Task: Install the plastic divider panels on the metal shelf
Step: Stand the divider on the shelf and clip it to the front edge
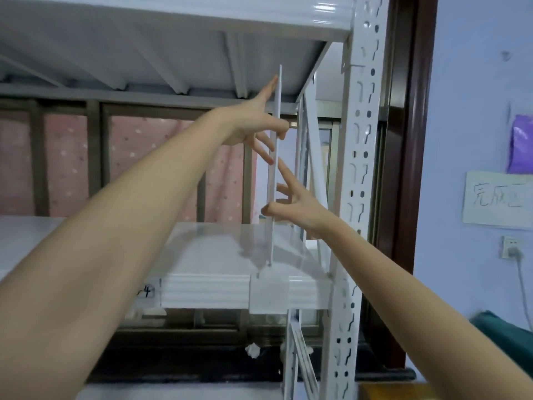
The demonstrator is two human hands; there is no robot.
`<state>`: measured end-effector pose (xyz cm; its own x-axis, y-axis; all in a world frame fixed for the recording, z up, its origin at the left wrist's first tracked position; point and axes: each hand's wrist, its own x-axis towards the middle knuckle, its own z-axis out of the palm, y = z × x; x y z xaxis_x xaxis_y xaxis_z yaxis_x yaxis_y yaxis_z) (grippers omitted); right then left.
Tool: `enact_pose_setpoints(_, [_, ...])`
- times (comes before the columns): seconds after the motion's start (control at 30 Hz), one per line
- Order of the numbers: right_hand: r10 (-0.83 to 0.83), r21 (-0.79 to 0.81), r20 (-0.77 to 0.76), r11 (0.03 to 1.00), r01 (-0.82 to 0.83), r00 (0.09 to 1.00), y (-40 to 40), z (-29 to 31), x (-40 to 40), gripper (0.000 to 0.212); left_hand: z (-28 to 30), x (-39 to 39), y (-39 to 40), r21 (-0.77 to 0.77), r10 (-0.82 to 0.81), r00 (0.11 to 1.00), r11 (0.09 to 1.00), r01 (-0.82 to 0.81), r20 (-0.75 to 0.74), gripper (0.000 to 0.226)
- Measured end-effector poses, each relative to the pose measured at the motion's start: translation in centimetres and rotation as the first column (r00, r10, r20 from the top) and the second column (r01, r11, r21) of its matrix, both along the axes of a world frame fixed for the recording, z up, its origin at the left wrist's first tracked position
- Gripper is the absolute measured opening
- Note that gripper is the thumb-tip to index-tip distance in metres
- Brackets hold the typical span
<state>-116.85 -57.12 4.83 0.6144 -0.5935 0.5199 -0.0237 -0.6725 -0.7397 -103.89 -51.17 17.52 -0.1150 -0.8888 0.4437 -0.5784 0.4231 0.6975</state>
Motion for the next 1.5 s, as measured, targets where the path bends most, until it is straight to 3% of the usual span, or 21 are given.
enact_pose_setpoints(0.37, [0.027, 0.039, 0.005, 0.999, -0.027, 1.000, 0.5, -0.1, -0.5, 0.099, 0.1, -0.9, 0.5, -0.004, 0.079, 0.995, 0.997, -0.079, 0.059, 0.106])
enact_pose_setpoints(0.9, [0.023, 0.019, -0.037, 1.000, -0.022, 0.999, -0.1, 0.1, -0.1, 0.097, -0.1, -1.2, -2.2, -0.139, -0.011, 0.984, 0.990, -0.014, -0.178, 0.086])
enact_pose_setpoints(1.17, [0.039, 0.034, -0.040, 0.999, -0.038, 0.998, -0.8, -0.4, 0.2, 0.102, 0.4, -1.2, -2.5, -0.205, -0.038, 0.983, 0.979, 0.001, -0.178, 0.060])
enact_pose_setpoints(1.5, [0.031, -0.009, -0.144, 0.999, -0.033, 0.989, 0.3, -0.7, 0.3, 0.113, -0.6, -0.5, -2.9, -0.343, -0.057, 0.969, 0.939, -0.030, -0.240, 0.050])
